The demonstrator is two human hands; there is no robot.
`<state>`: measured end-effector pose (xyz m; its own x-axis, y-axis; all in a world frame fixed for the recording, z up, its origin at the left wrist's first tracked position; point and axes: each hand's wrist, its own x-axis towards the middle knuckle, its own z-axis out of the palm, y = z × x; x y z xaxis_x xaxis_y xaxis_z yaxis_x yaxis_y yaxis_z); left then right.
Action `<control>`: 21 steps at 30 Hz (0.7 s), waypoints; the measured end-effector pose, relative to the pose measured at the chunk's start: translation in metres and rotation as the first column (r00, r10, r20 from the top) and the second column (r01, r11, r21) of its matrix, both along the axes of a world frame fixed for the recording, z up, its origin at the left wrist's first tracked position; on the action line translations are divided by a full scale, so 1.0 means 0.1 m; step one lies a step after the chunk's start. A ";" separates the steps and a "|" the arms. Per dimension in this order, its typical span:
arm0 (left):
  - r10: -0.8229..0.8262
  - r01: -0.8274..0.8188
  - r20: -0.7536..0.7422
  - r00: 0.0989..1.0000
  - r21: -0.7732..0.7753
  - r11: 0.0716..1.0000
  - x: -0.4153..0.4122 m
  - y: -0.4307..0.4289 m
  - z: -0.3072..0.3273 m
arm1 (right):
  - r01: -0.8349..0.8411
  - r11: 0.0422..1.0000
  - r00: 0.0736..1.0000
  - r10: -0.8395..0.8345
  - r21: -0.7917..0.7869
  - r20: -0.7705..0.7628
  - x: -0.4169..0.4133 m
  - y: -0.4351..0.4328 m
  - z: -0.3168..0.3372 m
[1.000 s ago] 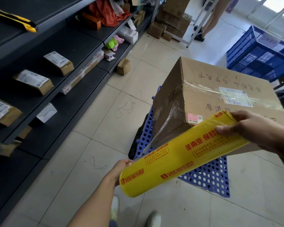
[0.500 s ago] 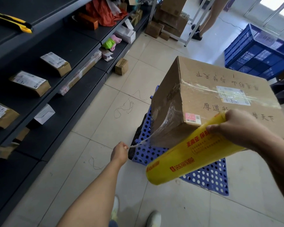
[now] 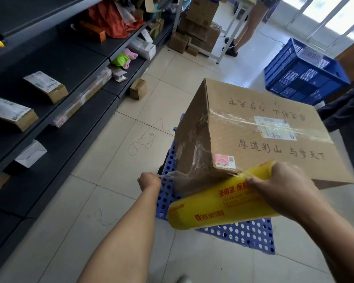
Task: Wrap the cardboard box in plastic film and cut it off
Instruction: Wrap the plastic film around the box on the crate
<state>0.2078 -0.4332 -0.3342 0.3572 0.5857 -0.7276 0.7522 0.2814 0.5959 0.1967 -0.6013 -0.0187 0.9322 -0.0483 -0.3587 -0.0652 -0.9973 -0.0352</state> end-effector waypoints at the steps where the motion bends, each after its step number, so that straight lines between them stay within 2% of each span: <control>1: 0.012 -0.012 0.007 1.000 -0.030 0.999 0.06 -0.02 -0.02 | 0.010 1.000 1.000 -0.010 0.005 -0.010 0.00 -0.02 -0.03; 8: 0.043 -0.033 0.079 0.996 -0.127 0.991 0.36 -0.25 -0.12 | 0.072 0.997 0.997 -0.073 -0.009 -0.024 0.08 -0.09 -0.24; 12: 0.123 -0.091 0.104 0.987 -0.271 0.958 0.46 -0.36 -0.17 | 0.096 0.995 0.995 -0.096 -0.007 -0.028 0.11 -0.09 -0.29; 16: 0.235 -0.125 0.190 0.953 -0.461 0.879 0.37 -0.37 -0.14 | 0.115 0.993 0.993 -0.114 0.021 -0.009 0.13 -0.08 -0.31; 19: 0.285 -0.081 0.272 0.919 -0.578 0.812 0.25 -0.33 -0.04 | 0.140 0.989 0.990 -0.139 0.039 -0.018 0.13 -0.06 -0.31; 21: 0.215 -0.010 0.310 0.926 -0.549 0.836 0.21 -0.33 0.00 | 0.143 0.989 0.990 -0.143 0.045 -0.022 0.14 -0.04 -0.30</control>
<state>0.2291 -0.4659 -0.3340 0.5994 0.1984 -0.7755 0.4688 0.6983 0.5410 0.2102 -0.6052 -0.0490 0.9099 -0.1633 -0.3814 -0.2081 -0.9749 -0.0790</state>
